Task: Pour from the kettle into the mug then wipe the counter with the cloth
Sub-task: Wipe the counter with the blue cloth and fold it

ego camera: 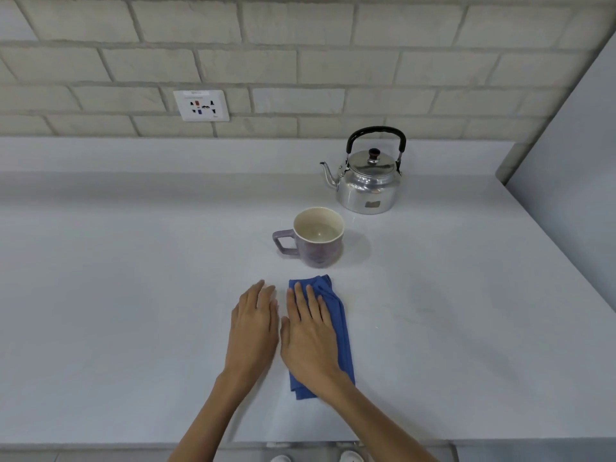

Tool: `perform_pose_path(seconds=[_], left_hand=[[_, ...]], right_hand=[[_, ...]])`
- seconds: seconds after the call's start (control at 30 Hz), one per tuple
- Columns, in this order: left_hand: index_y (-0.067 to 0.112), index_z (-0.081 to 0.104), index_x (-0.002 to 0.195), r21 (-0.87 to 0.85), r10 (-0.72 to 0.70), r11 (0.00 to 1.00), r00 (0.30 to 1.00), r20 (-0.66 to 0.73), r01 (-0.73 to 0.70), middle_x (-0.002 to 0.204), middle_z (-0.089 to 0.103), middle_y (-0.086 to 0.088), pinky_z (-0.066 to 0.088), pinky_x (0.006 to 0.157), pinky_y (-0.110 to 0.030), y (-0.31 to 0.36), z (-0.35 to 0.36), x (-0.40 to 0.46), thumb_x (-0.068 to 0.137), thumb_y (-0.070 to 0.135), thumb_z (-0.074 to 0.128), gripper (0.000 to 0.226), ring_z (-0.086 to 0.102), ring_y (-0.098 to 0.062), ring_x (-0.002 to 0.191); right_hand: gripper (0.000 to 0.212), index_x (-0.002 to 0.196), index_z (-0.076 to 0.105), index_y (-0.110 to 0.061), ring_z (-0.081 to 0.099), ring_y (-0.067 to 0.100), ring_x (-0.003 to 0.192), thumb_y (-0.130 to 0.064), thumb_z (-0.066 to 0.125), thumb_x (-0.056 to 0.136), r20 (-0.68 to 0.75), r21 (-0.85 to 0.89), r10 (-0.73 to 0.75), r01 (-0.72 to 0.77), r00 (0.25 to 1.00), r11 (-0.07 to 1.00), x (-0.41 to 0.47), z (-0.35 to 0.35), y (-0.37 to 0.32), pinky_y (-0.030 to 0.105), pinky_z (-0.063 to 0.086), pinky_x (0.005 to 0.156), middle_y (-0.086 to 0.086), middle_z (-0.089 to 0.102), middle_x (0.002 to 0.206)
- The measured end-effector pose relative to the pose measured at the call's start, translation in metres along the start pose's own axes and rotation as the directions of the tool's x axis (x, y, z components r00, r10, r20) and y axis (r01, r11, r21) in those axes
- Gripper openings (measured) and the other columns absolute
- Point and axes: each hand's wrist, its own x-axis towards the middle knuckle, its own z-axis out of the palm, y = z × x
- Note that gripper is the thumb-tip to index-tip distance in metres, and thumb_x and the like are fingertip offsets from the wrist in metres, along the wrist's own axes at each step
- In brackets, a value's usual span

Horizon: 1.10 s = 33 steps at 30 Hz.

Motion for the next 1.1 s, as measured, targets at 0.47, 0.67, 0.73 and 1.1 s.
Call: perform_pose_path(seconds=[0.47, 0.67, 0.73, 1.1], left_hand=[[0.011, 0.036, 0.142, 0.033, 0.087, 0.996, 0.996, 0.014, -0.087, 0.154, 0.03, -0.008, 0.009, 0.118, -0.038, -0.011, 0.015, -0.007, 0.098, 0.024, 0.041, 0.047, 0.023, -0.021, 0.144], [0.013, 0.017, 0.148, 0.088, 0.105, 0.99, 0.991, 0.082, -0.112, 0.158, 0.013, -0.004, -0.002, 0.118, -0.034, -0.012, 0.016, -0.01, 0.099, 0.037, 0.027, 0.055, 0.004, -0.015, 0.145], [0.013, 0.011, 0.148, 0.12, 0.103, 0.986, 0.988, 0.111, -0.116, 0.158, 0.007, -0.003, -0.005, 0.118, -0.033, -0.013, 0.016, -0.011, 0.097, 0.042, 0.02, 0.06, -0.004, -0.012, 0.144], [0.014, 0.004, 0.149, 0.152, 0.097, 0.981, 0.985, 0.14, -0.118, 0.158, 0.001, -0.001, -0.004, 0.119, -0.036, -0.013, 0.015, -0.013, 0.085, 0.061, 0.002, 0.079, -0.006, -0.014, 0.145]], right_hand=[[0.051, 0.146, 0.035, -0.023, 0.025, 0.024, 0.144, -0.032, 0.027, 0.097, 0.024, -0.012, -0.048, 0.048, 0.999, 0.999, -0.034, -0.016, 0.099, 0.046, 0.01, 0.119, 0.007, 0.031, 0.155], [0.056, 0.152, 0.006, -0.021, 0.002, 0.02, 0.149, -0.03, 0.022, 0.1, 0.058, -0.028, -0.026, 0.028, 0.998, 0.999, 0.013, -0.007, 0.09, 0.039, -0.008, 0.118, 0.003, 0.009, 0.162], [0.056, 0.152, 0.007, -0.019, 0.002, 0.021, 0.149, -0.03, 0.021, 0.099, 0.064, -0.026, -0.046, 0.047, 0.997, 0.999, 0.016, -0.006, 0.079, 0.041, -0.009, 0.118, 0.004, 0.01, 0.161], [0.053, 0.151, 0.02, -0.026, 0.015, 0.016, 0.147, -0.032, 0.024, 0.098, 0.066, 0.072, -0.138, 0.133, 0.988, 0.988, -0.051, -0.013, 0.092, 0.041, 0.009, 0.115, -0.004, 0.022, 0.158]])
